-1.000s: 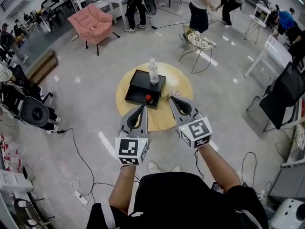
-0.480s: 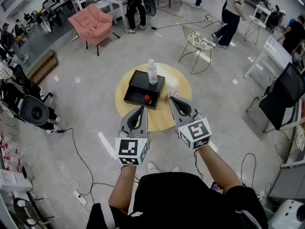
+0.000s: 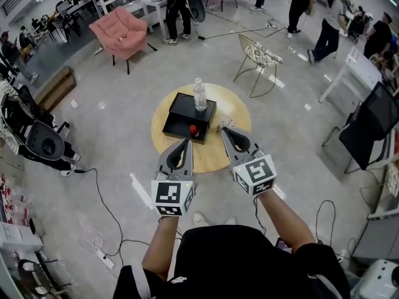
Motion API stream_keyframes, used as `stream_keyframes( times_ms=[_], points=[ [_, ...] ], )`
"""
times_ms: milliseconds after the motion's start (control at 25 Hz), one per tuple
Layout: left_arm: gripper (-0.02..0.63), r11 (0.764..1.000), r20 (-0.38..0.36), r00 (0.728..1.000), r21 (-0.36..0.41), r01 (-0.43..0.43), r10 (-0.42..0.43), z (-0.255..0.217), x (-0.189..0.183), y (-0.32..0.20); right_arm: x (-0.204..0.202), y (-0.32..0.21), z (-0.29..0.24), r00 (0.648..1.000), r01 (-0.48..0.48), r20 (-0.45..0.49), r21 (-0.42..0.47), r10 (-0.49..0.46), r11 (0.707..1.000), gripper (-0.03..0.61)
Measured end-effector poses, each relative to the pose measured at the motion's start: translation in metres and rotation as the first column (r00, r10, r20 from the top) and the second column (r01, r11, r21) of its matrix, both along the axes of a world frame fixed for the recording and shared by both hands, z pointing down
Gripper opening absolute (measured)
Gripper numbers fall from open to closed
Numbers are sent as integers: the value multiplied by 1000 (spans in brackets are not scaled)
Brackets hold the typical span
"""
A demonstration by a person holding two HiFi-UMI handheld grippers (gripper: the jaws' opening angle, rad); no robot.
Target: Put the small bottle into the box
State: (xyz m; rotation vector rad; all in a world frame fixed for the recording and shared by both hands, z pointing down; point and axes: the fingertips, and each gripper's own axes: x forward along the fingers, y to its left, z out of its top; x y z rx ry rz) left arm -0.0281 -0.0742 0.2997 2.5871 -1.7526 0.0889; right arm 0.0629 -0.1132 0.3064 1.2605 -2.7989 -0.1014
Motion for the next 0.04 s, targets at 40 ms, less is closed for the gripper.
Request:
stream_keyframes(
  times_ms=[40],
  points=[
    [12,1000,0,1000,0,0,0,0,-1,0,-1,0,0,1000,0,1,0,0,1000,0]
  ],
)
